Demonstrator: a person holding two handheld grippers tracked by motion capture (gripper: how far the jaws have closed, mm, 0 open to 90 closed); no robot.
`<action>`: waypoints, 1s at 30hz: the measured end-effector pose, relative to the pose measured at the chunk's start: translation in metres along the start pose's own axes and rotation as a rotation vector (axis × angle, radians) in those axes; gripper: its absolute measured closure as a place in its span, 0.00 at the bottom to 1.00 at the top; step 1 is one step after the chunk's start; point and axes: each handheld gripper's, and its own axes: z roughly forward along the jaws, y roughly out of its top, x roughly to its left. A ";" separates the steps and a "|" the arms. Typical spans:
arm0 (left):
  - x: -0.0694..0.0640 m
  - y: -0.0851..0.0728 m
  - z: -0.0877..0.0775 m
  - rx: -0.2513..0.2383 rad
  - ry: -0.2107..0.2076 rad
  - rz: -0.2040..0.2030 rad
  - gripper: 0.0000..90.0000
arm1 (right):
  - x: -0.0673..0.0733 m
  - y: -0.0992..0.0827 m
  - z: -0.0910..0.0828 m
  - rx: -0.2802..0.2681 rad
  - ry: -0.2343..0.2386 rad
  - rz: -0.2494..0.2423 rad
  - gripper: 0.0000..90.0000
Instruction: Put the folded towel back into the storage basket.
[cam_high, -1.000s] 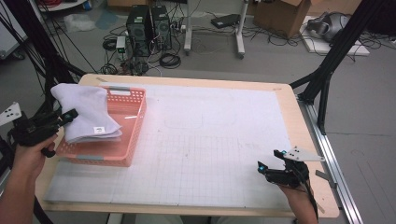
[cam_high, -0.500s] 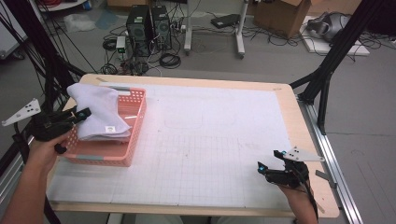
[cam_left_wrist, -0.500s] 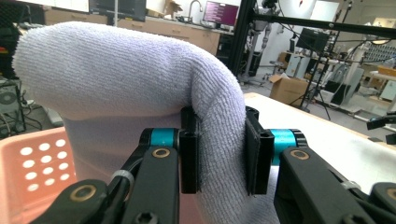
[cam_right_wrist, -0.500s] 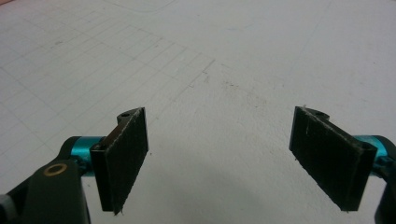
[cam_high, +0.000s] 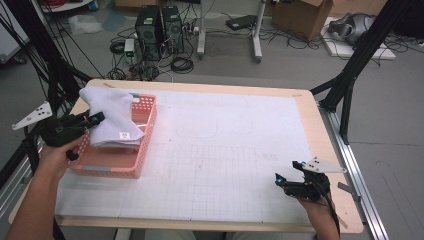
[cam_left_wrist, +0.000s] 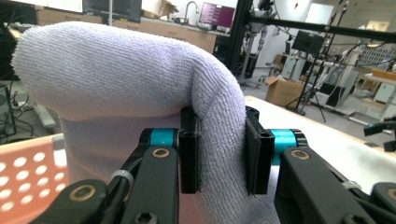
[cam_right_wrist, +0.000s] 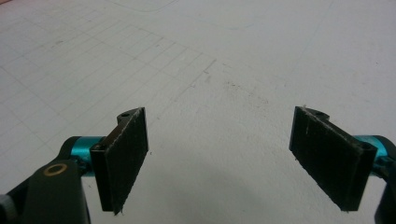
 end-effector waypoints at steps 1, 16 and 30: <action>0.000 0.000 0.002 -0.004 -0.001 -0.002 0.79 | 0.000 0.000 0.000 0.001 -0.001 0.002 0.21; 0.006 -0.011 0.007 0.066 0.026 -0.042 0.79 | -0.001 0.000 0.000 0.002 -0.001 0.001 0.20; 0.010 -0.019 0.010 0.118 0.101 -0.025 0.79 | 0.000 0.000 0.001 0.005 0.002 -0.004 0.20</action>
